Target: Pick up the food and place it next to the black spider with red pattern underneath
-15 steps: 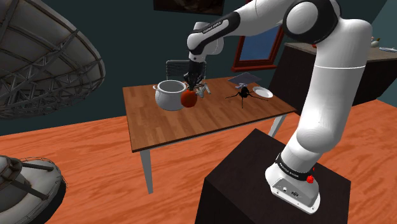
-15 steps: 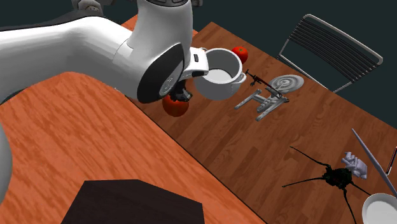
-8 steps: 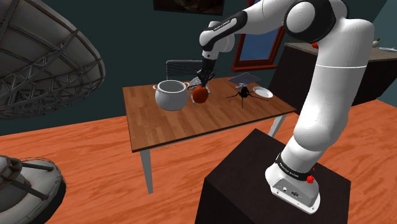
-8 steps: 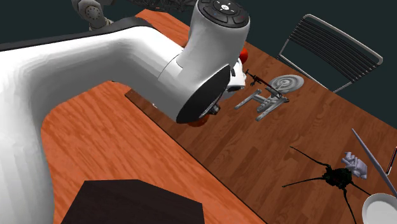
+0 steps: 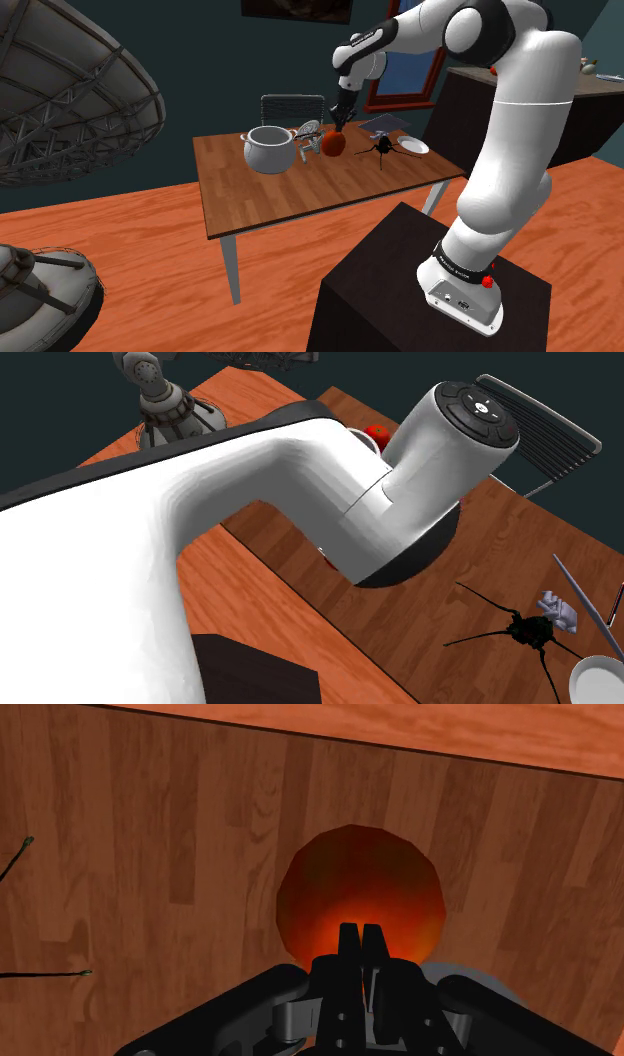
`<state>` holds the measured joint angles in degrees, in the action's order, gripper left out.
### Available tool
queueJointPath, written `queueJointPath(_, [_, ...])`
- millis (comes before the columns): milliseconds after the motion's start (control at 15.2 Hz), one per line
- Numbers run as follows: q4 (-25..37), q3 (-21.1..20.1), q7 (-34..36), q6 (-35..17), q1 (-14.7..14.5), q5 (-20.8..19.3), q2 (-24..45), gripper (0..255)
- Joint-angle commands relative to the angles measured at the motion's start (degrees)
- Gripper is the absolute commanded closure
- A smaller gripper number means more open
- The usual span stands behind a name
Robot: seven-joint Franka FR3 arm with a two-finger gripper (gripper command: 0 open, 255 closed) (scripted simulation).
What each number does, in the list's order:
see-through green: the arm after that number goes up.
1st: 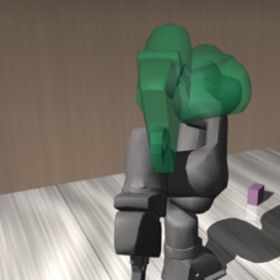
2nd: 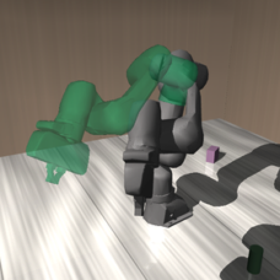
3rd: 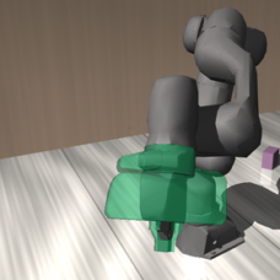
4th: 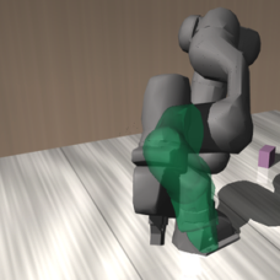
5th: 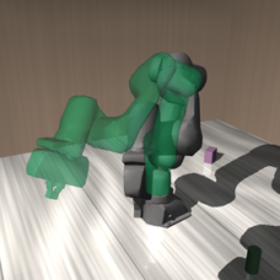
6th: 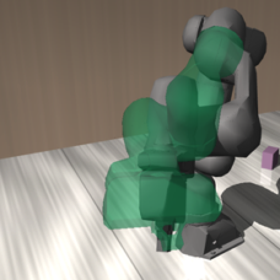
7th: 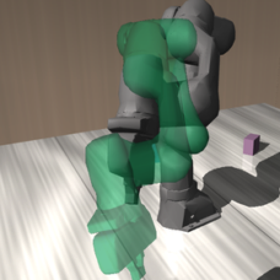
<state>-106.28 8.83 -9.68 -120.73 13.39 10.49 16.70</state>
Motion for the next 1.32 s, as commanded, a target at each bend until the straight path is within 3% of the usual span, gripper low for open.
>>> queueJointPath(0, [1.16,0.92,-2.93,0.6,1.91,0.33,0.94,255])
queueJointPath(594, [11.52,3.93,-13.47,5.59,10.01,1.91,7.85,255])
queueJointPath(1122, [26.56,5.38,-21.1,12.23,17.93,3.6,17.4,255])
queueJointPath(1254, [25.77,5.27,-21.3,10.99,17.94,3.76,17.87,255])
